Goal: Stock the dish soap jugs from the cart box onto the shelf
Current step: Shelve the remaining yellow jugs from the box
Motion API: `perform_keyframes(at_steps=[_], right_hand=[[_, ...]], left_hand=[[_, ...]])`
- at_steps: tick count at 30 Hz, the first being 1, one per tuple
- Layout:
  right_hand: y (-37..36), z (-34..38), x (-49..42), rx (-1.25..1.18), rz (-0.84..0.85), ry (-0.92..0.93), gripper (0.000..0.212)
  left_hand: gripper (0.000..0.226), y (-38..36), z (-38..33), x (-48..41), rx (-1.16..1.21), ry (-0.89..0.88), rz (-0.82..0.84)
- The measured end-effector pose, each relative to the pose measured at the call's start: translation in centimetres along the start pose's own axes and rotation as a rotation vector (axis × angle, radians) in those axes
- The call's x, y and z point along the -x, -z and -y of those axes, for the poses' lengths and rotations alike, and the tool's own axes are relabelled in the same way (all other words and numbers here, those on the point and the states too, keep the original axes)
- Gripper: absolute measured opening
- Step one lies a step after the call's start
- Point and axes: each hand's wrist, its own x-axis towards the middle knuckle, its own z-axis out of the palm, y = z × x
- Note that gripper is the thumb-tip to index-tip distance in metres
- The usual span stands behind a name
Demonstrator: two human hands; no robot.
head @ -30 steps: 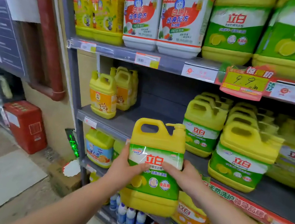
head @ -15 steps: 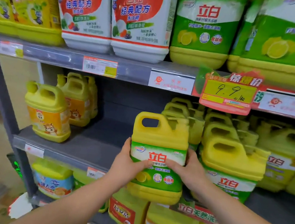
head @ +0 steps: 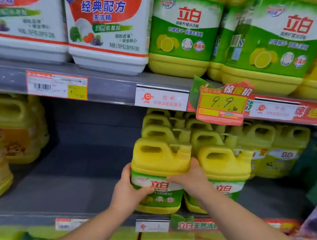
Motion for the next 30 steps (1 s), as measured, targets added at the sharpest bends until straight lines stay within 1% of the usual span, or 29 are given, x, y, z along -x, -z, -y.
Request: perform_keyframes(at_steps=[3,5,6,7,8,9,10,11,12,13,14,16,20,23,28,30], right_hand=[[0.0,0.9,0.1,0.029,-0.067,0.052,0.069],[0.3,1.8,-0.1,0.117,-0.125,0.093,0.072],[0.6,2.4,-0.1,0.199,-0.137,0.109,0.079],[0.8,3.0,-0.1,0.305,-0.146,0.143,0.089],[1.1,3.4,0.0,0.434,-0.157,0.212,0.101],[1.4,3.8,0.0,0.605,-0.160,0.309,0.108],[1.6,4.3,0.0,0.822,-0.146,0.418,0.109],[1.9,4.7,-0.2,1.034,-0.109,0.519,0.104],[2.3,5.1,-0.5,1.208,-0.052,0.582,0.100],[2.7,5.4,-1.0,1.324,0.012,0.608,0.098],[3.0,5.8,-1.4,1.388,0.074,0.603,0.099],[3.6,6.1,-2.2,1.422,0.149,0.580,0.099],[4.5,5.6,-3.1,1.421,0.180,0.598,0.098],[5.3,4.9,-3.4,1.412,0.179,0.604,0.101],[6.3,4.0,-3.5,1.357,0.209,0.574,0.107],[6.3,4.0,-3.6,1.328,0.230,0.571,0.107]], left_hand=[[0.084,-0.4,0.4,-0.3,0.009,-0.013,-0.011],[0.084,-0.7,0.4,-0.5,0.022,-0.018,-0.003],[0.084,-0.7,0.5,-0.5,0.029,-0.018,0.003],[0.085,-0.7,0.5,-0.4,0.033,-0.018,0.009],[0.085,-0.6,0.5,-0.4,0.035,-0.018,0.012],[0.085,-0.6,0.5,-0.4,0.033,-0.019,0.014],[0.085,-0.5,0.5,-0.4,0.028,-0.021,0.018],[0.085,-0.5,0.5,-0.4,0.021,-0.023,0.024],[0.085,-0.5,0.3,-0.4,0.015,-0.027,0.032],[0.085,-0.4,0.2,-0.4,0.010,-0.033,0.042],[0.084,-0.3,0.2,-0.4,0.002,-0.040,0.055],[0.081,0.0,0.1,-0.5,-0.016,-0.053,0.089],[0.077,-0.4,0.0,-0.5,-0.024,-0.068,0.111],[0.081,-1.1,-0.1,-0.5,-0.036,-0.066,0.116],[0.091,-1.2,-0.1,-1.2,-0.106,-0.035,0.212],[0.092,-1.1,-0.1,-1.4,-0.125,-0.024,0.223]])
